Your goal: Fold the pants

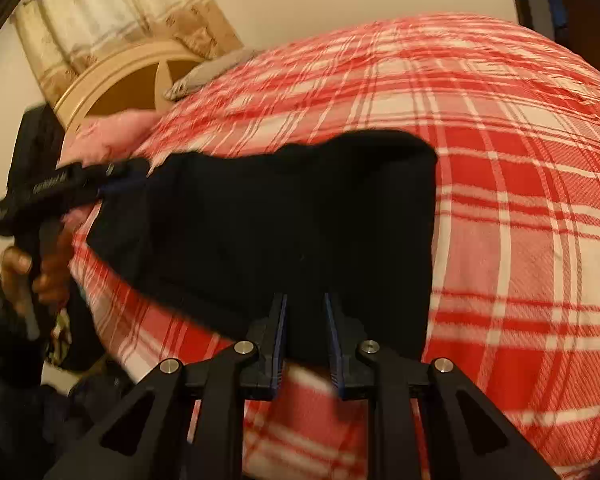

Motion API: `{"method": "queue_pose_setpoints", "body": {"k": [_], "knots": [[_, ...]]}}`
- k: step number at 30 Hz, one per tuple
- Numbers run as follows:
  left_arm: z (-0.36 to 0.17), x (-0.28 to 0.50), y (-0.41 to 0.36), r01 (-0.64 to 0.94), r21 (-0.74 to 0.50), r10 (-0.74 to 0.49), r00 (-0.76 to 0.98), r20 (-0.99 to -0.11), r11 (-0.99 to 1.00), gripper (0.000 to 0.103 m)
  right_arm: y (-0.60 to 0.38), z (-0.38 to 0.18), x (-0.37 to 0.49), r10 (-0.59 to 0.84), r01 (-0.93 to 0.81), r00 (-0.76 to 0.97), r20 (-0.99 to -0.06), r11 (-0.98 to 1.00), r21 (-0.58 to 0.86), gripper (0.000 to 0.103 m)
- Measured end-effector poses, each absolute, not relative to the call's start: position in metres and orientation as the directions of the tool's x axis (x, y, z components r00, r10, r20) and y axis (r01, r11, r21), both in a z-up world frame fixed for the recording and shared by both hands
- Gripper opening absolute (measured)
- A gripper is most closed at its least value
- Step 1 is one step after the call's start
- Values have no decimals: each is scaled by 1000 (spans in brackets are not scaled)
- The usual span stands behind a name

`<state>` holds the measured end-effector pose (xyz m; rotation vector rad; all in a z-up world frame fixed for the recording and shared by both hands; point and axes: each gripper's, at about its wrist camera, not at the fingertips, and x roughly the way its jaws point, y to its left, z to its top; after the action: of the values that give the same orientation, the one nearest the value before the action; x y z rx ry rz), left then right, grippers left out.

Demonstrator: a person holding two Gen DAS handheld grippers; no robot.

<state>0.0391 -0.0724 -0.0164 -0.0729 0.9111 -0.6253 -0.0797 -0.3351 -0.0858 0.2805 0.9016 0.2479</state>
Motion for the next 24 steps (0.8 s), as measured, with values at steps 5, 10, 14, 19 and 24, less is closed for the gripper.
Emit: {"method": "queue_pose_setpoints", "body": {"k": [5, 10, 14, 19, 24], "knots": [[-21, 37, -105, 492, -161, -435, 516, -738, 856, 63, -343, -43, -80, 242, -73, 706, -666, 960, 271, 20], [-47, 43, -93, 442, -309, -494, 404, -770, 842, 63, -354, -55, -23, 190, -23, 681, -708, 971, 238, 20], [-57, 39, -86, 443, -364, -540, 381, -751, 819, 72, -348, -77, 11, 94, 46, 687, -720, 984, 173, 20], [-65, 36, -96, 470, -420, -602, 356, -715, 776, 72, -351, -70, -3, 108, 72, 709, -697, 972, 224, 20], [-68, 34, -99, 469, -500, -669, 328, -666, 728, 72, -346, -69, -21, 123, 60, 720, -683, 970, 237, 20]]}}
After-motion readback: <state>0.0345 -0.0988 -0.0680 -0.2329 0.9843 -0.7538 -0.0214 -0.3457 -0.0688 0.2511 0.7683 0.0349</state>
